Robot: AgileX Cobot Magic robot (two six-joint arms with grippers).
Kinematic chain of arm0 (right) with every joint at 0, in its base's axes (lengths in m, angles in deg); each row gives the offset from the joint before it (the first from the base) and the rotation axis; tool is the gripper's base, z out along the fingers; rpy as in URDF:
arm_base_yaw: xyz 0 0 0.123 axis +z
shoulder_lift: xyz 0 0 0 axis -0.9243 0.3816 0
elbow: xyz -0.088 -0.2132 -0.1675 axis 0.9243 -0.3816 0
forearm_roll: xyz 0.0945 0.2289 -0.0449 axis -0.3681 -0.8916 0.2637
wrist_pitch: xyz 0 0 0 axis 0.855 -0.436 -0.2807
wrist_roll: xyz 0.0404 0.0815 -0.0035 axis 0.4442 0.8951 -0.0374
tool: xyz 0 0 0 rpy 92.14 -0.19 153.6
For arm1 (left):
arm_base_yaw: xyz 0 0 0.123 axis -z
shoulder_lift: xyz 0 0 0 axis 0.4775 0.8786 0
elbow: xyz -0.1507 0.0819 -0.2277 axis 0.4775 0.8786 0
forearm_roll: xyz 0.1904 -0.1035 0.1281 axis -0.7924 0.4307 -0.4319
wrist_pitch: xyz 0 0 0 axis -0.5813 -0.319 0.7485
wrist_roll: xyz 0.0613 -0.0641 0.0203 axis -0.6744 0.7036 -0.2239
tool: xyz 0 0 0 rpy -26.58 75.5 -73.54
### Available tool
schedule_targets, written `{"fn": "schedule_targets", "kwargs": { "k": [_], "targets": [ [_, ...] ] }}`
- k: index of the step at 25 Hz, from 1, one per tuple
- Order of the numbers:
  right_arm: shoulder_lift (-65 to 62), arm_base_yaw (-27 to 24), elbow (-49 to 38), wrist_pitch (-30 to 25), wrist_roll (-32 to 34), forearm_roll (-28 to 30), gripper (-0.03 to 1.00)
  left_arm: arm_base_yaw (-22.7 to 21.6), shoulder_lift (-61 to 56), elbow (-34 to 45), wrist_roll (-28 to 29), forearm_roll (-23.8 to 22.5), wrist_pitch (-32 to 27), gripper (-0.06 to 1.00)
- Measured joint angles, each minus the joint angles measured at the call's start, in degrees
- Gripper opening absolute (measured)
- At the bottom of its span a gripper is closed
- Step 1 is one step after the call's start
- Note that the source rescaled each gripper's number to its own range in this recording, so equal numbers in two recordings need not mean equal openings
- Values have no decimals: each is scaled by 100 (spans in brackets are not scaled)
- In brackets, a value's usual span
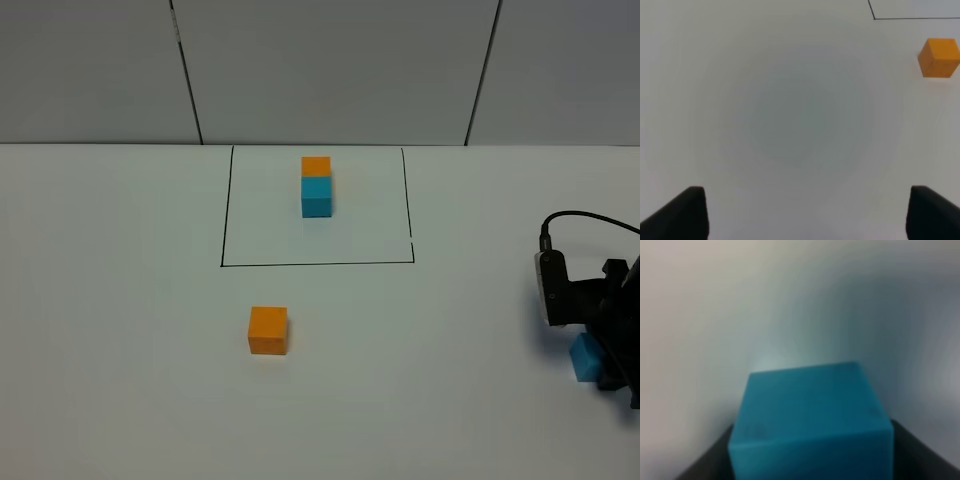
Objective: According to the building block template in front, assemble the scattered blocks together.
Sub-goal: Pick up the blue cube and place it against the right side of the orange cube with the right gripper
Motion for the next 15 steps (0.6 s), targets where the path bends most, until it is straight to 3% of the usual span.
{"fn": "schedule_targets", "kwargs": {
  "k": [1, 2, 8, 11, 15],
  "targets": [
    [-1, 0, 0, 0, 0, -20, 3, 0, 0, 0, 0, 0, 0, 97],
    [-1, 0, 0, 0, 0, -49, 0, 0, 0, 0, 0, 0, 0, 97],
    [-1, 81, 27, 45, 142, -132, 0, 0, 0, 0, 0, 0, 0, 97],
    [-1, 364, 176, 25, 587, -137, 0, 0, 0, 0, 0, 0, 0, 97],
    [-52, 1022, 665, -461, 1537, -97, 0, 0, 0, 0, -5, 0, 0, 97]
  ]
}}
